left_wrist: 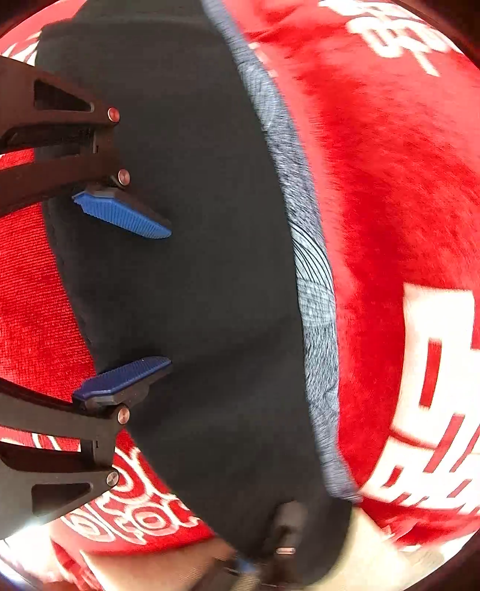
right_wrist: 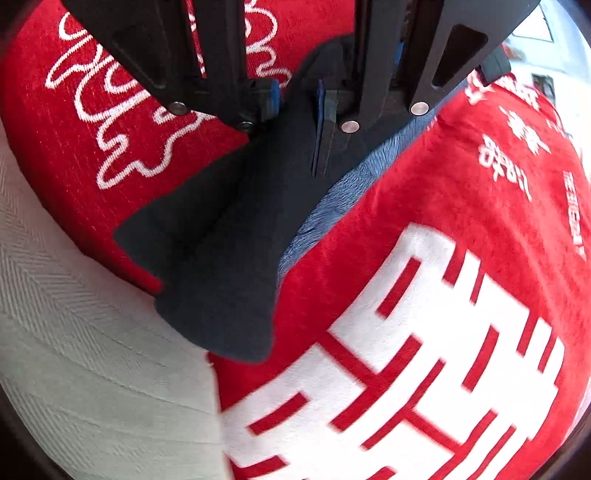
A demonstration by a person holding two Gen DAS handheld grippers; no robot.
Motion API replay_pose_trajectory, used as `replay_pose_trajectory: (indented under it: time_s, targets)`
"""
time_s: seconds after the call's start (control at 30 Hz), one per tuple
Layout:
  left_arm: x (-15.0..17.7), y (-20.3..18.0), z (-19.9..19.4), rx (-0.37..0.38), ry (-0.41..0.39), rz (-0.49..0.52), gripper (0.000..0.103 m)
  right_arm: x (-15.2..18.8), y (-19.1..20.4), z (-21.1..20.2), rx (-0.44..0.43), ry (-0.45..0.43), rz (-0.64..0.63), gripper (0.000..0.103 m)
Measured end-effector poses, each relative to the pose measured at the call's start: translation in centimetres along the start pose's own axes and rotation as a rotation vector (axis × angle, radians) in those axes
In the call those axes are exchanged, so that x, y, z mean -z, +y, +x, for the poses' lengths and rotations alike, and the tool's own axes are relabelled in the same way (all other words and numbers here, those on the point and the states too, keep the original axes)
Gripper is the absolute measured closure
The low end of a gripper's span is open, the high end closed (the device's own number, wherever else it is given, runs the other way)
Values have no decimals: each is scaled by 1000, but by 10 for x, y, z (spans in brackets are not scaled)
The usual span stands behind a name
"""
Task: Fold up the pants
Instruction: 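Grasp the trousers end with the right tool and fold it toward the left tool, then lay the folded end onto the trousers and open the right tool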
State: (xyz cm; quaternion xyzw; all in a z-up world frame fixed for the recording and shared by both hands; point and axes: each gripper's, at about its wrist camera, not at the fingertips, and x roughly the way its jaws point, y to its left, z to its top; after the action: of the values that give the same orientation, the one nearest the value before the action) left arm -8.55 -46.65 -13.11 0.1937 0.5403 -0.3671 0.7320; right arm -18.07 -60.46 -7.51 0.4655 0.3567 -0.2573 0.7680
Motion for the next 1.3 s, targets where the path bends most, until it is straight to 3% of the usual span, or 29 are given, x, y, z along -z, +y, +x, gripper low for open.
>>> replay_pose_trajectory:
  time_s: [0.1,0.4,0.53,0.63,0.87,1.0,1.17,1.3]
  targets:
    - [0,8,-1,36,-16,-41,35,4,21,-6,18,-15,-96,89]
    - [22,2,-4,62,-68,-5,35,27,111,-16,61,-16,-447,89]
    - [16,18,-17,111,0,-43,36,47,147,-12,64,2,-576,89]
    - [19,49,-39,105,18,-111,36,60,171,-9,51,15,-640,89]
    - [42,172,-90,-31,-2,-251,36,99,214,22,85,70,-762,89]
    - [51,237,-93,-93,20,-362,36,145,241,60,164,103,-904,89]
    - [67,279,-86,-127,41,-442,35,215,257,115,336,139,-1119,85]
    - [79,298,-85,-124,54,-483,35,256,251,129,477,73,-1309,76]
